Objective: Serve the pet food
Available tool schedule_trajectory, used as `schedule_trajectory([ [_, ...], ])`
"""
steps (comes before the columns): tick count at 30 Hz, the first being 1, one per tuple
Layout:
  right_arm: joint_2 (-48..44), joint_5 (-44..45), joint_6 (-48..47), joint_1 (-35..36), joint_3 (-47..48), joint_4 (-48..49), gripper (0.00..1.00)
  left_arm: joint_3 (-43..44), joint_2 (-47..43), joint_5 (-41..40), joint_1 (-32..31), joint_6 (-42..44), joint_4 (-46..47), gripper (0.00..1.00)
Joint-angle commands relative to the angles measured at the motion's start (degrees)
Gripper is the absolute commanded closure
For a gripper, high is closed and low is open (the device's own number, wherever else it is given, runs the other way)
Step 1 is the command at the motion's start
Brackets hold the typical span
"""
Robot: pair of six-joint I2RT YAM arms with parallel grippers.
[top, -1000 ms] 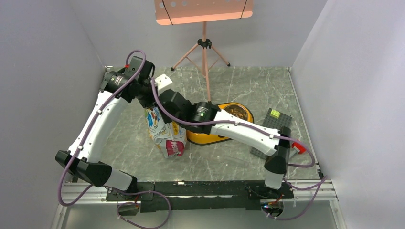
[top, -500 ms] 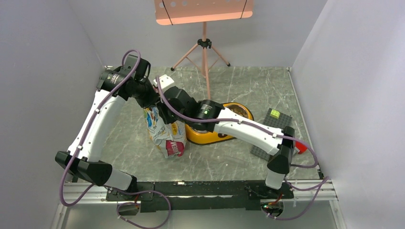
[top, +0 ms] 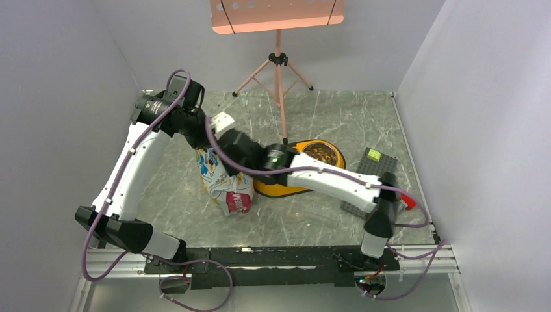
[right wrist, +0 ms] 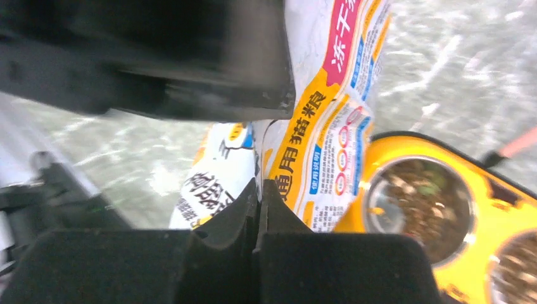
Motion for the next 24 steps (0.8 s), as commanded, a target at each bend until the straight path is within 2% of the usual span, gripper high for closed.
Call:
schedule_trajectory([
  [1,-17.1,-30.1,1.3,-5.4,-18.7,12.8,1.0,4.7,-1.8,-1.7,2.9,2.0,6.2,1.0],
  [3,-18.1,-31.0,4.6,-6.3,-20.5,13.4,1.0,4.7,-2.0,-2.3,3.4,3.3,6.4,1.0],
  [6,-13.6,-20.5,2.1,-3.5,-15.2,4.9,1.0,5.7,-1.3,-3.2,4.7,6.7,6.0,1.0],
  [9,-12.2,-11.2,1.9,0.3,-13.9,2.1,1.0,9.0,1.5,-4.8,6.1,8.4,3.2,1.0],
  [12,-9.6,-7.4,2.5,0.5,-11.6,-2.1,1.0,9.8,1.6,-5.6,6.2,9.3,3.8,1.0],
  [16,-8.5,-6.2,1.2,0.6,-10.3,-3.8,0.76,7.3,-0.2,-4.3,6.2,9.0,6.0,1.0],
  [19,-8.5,-4.1,1.7,0.6,-10.4,-4.1,0.74,6.1,-0.7,-4.1,6.2,9.1,6.3,1.0],
  [20,-8.4,-3.5,1.7,0.6,-10.5,-4.4,0.78,6.0,-0.8,-4.3,6.2,9.1,6.2,1.0],
  [21,-8.5,-3.3,1.3,0.6,-10.5,-4.6,0.96,6.0,-0.8,-4.3,6.2,9.2,6.4,1.0],
  [22,-8.8,-2.2,1.3,1.0,-10.7,-4.9,1.0,6.1,-0.7,-4.4,6.2,9.2,6.4,1.0],
  [24,-11.1,-1.0,-0.6,2.3,-13.3,-2.6,1.0,6.8,-0.3,-4.9,6.2,9.3,6.0,1.0],
])
